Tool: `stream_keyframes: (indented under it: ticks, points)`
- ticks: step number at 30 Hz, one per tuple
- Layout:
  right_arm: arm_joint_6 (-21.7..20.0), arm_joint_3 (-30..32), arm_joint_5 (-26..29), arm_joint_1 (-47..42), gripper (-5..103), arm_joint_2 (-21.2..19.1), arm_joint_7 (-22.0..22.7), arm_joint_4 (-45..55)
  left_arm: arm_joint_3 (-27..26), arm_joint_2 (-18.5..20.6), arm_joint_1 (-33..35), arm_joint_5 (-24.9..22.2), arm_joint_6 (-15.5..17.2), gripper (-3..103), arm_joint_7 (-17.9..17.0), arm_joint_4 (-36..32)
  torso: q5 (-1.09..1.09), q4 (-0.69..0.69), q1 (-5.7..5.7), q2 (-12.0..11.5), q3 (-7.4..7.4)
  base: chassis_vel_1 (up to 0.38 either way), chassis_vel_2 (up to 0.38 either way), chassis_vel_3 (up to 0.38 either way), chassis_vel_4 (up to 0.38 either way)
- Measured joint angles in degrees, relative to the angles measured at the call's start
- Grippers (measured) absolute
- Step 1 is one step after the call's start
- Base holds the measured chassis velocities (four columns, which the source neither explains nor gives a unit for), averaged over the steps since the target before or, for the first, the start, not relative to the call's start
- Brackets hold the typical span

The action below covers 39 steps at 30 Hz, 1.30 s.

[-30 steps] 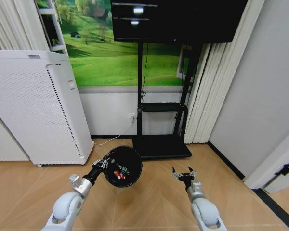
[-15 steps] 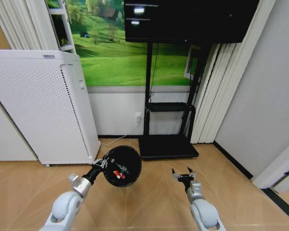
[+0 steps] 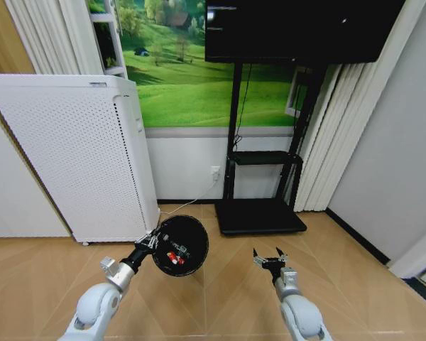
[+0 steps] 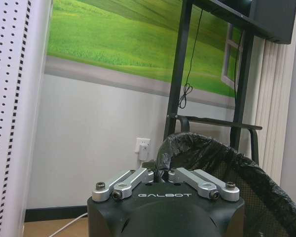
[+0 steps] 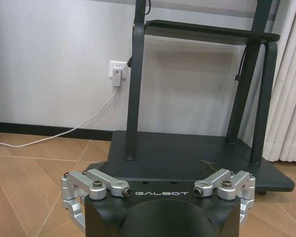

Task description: Pick up the trash bin and place the garbage on the floor into it.

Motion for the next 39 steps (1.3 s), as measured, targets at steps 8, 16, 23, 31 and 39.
stream_keyframes:
  ticks: [8, 16, 23, 31, 39]
  points:
    - [0.42, 0.39, 0.72, -0.88, 100, -0.17, -0.63, 0.76, 0.04, -0.18, 0.23, 0.24, 0.09, 7, -0.1, -0.59, 0.03, -0.03, 0.0, 0.0, 0.0, 0.019, 0.022, -0.018, -0.016]
    - [0.67, 0.46, 0.72, -0.98, 100, -0.3, -0.89, 0.99, 0.04, -0.3, 0.19, 0.39, 0.09, 7, -0.12, -0.64, 0.01, -0.01, 0.01, 0.0, 0.0, 0.076, -0.049, -0.052, 0.067]
    - [0.67, 0.5, 0.59, -1.11, 100, -0.27, -0.94, 1.19, 0.07, -0.26, 0.13, 0.34, 0.09, 7, -0.12, -0.64, 0.01, -0.02, 0.0, 0.0, 0.0, 0.183, -0.177, -0.186, 0.173]
    - [0.32, 0.56, 0.49, -1.39, 100, -0.18, -0.95, 1.68, -0.22, -0.31, 0.71, 0.12, 0.09, 7, -0.04, -0.84, 0.03, -0.02, 0.0, 0.0, -0.01, 0.168, -0.181, -0.173, 0.184]
    - [0.07, 0.15, 0.48, -1.64, 100, 0.27, -0.93, 2.32, -0.84, -1.29, 2.15, 0.49, 0.1, 7, -3.29, -1.64, 0.01, -0.02, -0.01, 0.01, -0.01, 0.14, -0.122, -0.129, 0.137]
